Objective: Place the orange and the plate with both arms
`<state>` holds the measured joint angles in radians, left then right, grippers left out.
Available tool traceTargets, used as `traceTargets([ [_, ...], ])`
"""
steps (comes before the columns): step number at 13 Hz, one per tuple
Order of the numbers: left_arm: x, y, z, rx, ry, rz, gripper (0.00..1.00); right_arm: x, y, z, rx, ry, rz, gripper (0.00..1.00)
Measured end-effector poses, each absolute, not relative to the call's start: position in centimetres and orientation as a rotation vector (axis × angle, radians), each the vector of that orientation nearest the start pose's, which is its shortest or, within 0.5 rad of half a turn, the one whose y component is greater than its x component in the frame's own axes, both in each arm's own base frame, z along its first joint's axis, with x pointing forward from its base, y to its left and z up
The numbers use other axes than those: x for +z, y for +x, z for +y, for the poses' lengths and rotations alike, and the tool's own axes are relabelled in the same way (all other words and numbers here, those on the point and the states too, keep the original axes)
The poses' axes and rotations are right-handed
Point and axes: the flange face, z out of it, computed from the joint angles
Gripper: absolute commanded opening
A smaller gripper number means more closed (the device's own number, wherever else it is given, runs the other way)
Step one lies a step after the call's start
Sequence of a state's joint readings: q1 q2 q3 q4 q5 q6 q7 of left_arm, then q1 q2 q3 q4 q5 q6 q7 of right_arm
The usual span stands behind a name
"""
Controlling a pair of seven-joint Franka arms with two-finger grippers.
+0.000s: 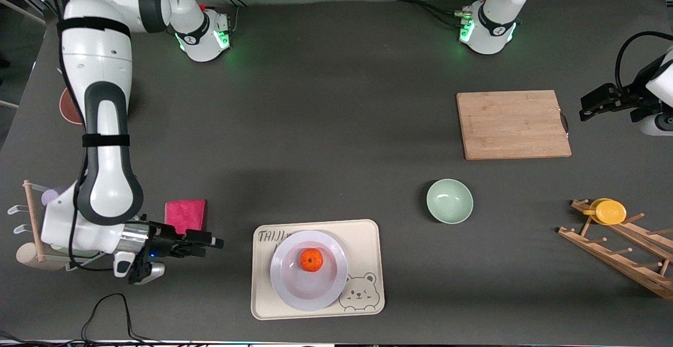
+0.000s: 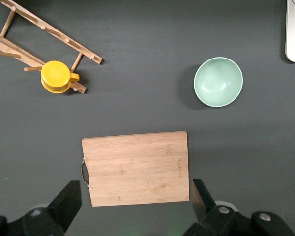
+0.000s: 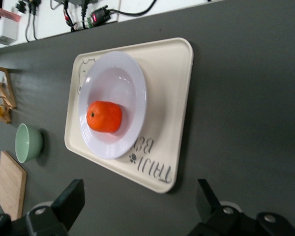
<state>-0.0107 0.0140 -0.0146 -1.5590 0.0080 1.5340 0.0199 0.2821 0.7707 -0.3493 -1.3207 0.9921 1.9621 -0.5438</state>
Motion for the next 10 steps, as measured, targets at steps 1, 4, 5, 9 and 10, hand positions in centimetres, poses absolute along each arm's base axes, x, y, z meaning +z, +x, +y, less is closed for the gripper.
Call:
traceTargets([
  [1,61.9,55.5,-1.3,0.061,-3.132,0.071,1.0,31.7,73.3,6.2,-0.146,-2.546,-0.168,1.0],
  [4,61.9,55.5,-1.4,0.061,-3.132,0.072,1.0,37.8,70.3,4.1,-0.081,-2.754,-0.187,1.0],
  [5,61.9,55.5,-1.4,0.061,-3.132,0.072,1.0,40.1,69.1,3.9,-0.06,-2.823,-0.188,1.0],
  [9,61.9,55.5,-1.5,0.06,-3.132,0.075,1.0,48.5,63.7,3.1,0.038,-2.977,-0.18,1.0],
  [10,61.9,55.5,-1.5,0.06,-3.132,0.075,1.0,49.8,62.8,2.6,0.056,-3.005,-0.19,1.0],
])
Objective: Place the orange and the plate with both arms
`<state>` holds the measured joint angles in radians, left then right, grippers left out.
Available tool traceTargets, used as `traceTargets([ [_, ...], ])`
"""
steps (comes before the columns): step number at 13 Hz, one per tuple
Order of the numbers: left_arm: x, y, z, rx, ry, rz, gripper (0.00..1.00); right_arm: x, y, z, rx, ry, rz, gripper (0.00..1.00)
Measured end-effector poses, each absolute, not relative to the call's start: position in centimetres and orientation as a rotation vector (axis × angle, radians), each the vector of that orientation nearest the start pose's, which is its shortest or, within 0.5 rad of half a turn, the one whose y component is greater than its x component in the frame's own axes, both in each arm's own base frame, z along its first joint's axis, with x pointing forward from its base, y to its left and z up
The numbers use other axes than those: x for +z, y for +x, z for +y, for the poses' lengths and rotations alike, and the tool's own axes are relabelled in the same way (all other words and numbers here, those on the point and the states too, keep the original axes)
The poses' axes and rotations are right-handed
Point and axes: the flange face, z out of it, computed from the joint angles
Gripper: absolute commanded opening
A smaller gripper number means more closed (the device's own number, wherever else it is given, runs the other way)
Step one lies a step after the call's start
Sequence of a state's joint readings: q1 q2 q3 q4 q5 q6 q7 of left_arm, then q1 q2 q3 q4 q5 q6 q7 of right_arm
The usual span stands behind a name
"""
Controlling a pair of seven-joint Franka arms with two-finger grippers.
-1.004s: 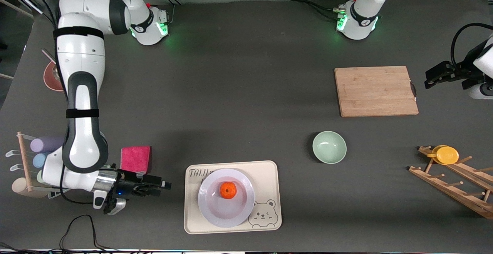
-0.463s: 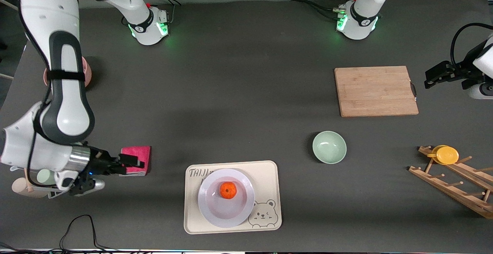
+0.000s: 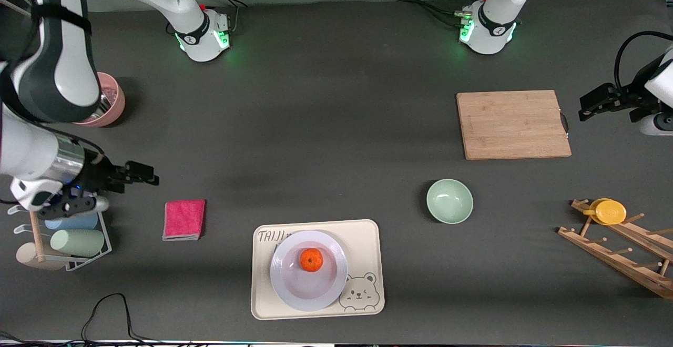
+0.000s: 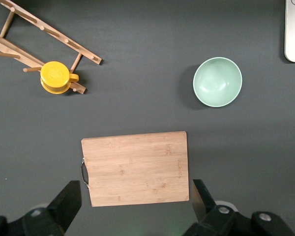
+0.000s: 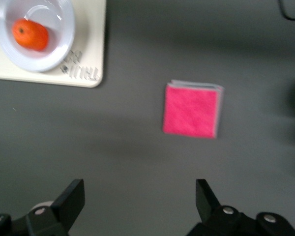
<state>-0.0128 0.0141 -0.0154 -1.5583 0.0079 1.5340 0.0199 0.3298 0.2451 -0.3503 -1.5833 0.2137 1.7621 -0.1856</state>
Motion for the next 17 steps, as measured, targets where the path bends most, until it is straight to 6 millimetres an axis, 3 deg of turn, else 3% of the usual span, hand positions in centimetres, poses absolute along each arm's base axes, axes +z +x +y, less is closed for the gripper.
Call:
traceTargets([
  [4,61.9,55.5,-1.5,0.06,-3.132,0.076,1.0,52.9,60.8,-0.5,0.076,-3.025,-0.14,1.0],
  [6,61.9,55.5,-1.5,0.06,-3.132,0.076,1.0,54.1,59.9,-0.8,0.091,-3.014,-0.138,1.0],
  [11,61.9,55.5,-1.6,0.06,-3.132,0.078,1.0,55.6,59.0,-1.4,0.13,-3.047,0.067,1.0],
  [14,61.9,55.5,-1.6,0.059,-3.132,0.078,1.0,56.5,59.0,-0.9,0.109,-3.072,0.05,1.0],
  [17,61.9,55.5,-1.6,0.059,-3.132,0.078,1.0,57.1,58.5,1.9,0.118,-3.114,-0.008,1.0],
])
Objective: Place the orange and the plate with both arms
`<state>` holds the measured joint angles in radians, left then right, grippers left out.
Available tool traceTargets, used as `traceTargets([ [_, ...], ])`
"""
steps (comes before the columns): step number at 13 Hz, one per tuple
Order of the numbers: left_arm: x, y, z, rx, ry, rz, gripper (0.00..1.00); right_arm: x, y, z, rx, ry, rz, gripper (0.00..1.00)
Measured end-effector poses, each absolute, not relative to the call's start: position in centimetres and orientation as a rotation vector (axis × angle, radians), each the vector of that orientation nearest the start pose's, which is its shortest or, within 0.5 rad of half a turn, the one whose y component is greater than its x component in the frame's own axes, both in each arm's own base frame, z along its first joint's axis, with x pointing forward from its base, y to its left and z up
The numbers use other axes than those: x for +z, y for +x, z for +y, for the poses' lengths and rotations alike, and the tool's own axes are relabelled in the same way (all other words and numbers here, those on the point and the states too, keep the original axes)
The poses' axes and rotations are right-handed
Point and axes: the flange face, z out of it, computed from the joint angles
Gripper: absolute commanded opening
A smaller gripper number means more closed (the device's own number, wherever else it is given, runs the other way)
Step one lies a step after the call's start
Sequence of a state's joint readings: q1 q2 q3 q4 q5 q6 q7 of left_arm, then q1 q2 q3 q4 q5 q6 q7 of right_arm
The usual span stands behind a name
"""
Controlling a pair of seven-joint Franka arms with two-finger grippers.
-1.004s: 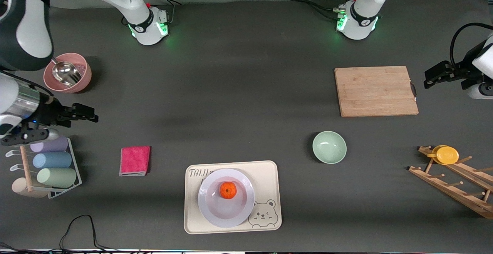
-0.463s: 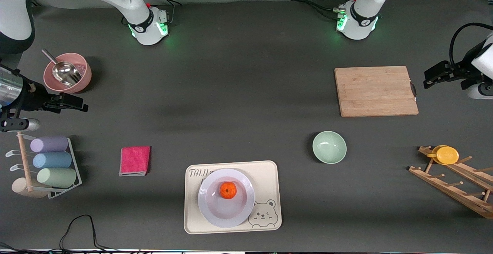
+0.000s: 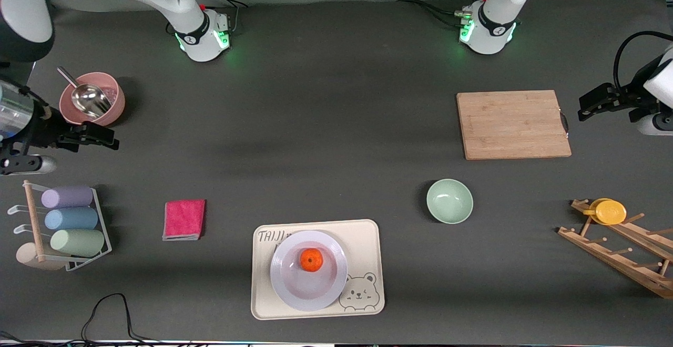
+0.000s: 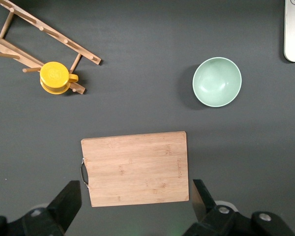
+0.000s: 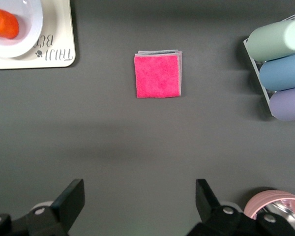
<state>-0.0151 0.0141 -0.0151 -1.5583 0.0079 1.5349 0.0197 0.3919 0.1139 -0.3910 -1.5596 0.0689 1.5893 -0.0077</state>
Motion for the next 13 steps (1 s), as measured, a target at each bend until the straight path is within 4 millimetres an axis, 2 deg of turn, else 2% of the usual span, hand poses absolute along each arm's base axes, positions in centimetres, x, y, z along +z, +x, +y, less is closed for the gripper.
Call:
traceTargets([
  [3,61.9,55.5,-1.6,0.059,-3.132,0.078,1.0,56.8,58.3,3.0,0.133,-3.111,0.01,1.0],
  [5,61.9,55.5,-1.6,0.059,-3.132,0.078,1.0,57.1,58.0,2.2,0.128,-3.09,0.024,1.0],
  [7,61.9,55.5,-1.6,0.059,-3.132,0.078,1.0,58.2,56.9,1.6,0.107,-3.086,0.038,1.0],
  [10,61.9,55.5,-1.6,0.059,-3.132,0.078,1.0,59.3,55.2,2.7,0.086,-3.092,0.009,1.0],
  [13,61.9,55.5,-1.6,0.059,-3.132,0.078,1.0,59.1,54.9,3.1,0.095,-3.092,-0.002,1.0],
])
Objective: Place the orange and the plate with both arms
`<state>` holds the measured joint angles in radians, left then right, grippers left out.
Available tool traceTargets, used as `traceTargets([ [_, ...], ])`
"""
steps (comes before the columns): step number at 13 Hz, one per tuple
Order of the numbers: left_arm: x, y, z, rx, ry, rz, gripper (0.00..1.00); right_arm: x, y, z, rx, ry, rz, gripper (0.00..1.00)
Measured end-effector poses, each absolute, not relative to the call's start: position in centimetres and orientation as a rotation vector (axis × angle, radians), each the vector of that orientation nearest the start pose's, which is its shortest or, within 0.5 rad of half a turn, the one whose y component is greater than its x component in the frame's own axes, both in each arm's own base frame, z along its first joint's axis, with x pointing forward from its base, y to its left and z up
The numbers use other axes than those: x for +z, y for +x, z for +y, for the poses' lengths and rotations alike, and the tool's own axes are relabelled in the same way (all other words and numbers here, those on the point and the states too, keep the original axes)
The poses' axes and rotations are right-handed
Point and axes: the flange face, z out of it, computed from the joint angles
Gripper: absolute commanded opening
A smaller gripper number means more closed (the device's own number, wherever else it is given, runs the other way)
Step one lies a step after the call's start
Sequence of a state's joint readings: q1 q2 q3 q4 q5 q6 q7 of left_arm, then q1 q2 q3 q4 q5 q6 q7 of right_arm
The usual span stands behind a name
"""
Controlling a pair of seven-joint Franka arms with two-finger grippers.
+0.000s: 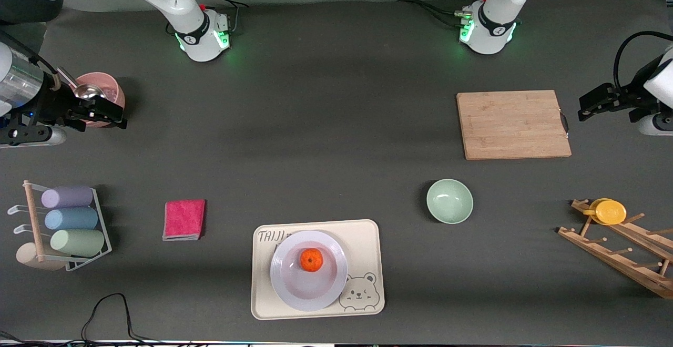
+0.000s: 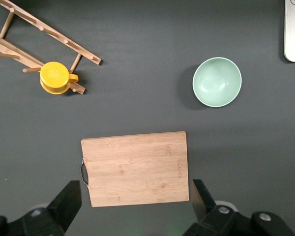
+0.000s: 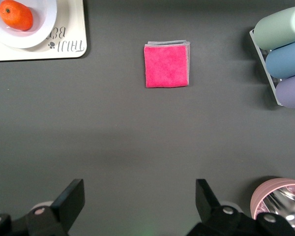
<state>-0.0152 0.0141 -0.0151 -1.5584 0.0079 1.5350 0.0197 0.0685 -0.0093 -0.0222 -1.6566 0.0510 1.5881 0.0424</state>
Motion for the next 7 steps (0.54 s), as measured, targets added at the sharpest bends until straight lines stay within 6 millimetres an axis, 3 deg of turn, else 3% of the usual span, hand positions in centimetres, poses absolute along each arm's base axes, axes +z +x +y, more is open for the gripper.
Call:
traceTargets([
  [7,61.96,55.49,-1.84,0.056,-3.132,0.085,1.0,58.96,54.97,2.46,0.097,-3.09,0.014,1.0],
])
